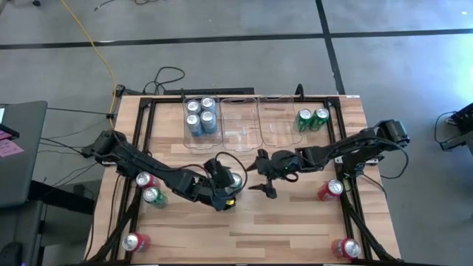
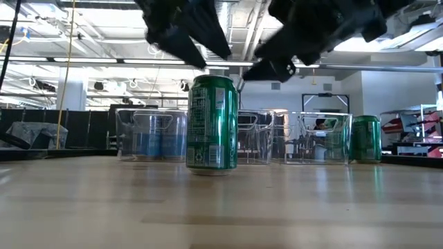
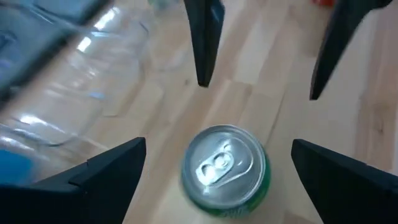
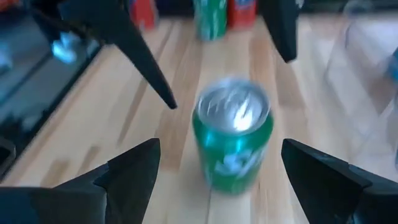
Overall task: Sort soda cans
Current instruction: Put the green soda can into the middle transparent bin
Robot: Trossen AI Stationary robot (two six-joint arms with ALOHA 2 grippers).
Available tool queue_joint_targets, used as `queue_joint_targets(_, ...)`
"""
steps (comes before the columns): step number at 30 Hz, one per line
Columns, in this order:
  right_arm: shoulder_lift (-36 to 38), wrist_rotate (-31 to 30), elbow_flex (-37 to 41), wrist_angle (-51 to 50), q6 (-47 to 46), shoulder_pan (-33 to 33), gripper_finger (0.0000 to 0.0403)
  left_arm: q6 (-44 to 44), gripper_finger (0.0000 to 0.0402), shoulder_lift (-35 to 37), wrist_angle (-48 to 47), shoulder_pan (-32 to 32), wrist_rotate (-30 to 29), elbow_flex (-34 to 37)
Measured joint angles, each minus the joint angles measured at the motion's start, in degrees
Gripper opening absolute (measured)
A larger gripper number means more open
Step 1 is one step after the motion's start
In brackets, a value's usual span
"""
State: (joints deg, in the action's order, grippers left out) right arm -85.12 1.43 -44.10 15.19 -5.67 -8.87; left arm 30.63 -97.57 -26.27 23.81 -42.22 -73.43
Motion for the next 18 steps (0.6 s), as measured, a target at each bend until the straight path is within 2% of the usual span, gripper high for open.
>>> queue_joint_targets(6,-1.84,-0.07,0.25,4.35,0.33,0.4,0.0366,-0.16,0.0399,2.47,-3.97,3.65,-2.73,-0.02)
queue_joint_targets(11,-5.46,-0.05,0.29,9.25,1.85,0.4,0.0395,6.08,0.0396,1.54,-10.25,4.32,-3.63,1.21)
queue_joint_targets(18,-10.2,-0.05,-1.29,11.59,4.25,1.28,0.0399,10.68,0.0392,-0.05,-15.16,3.77,-4.34,1.73)
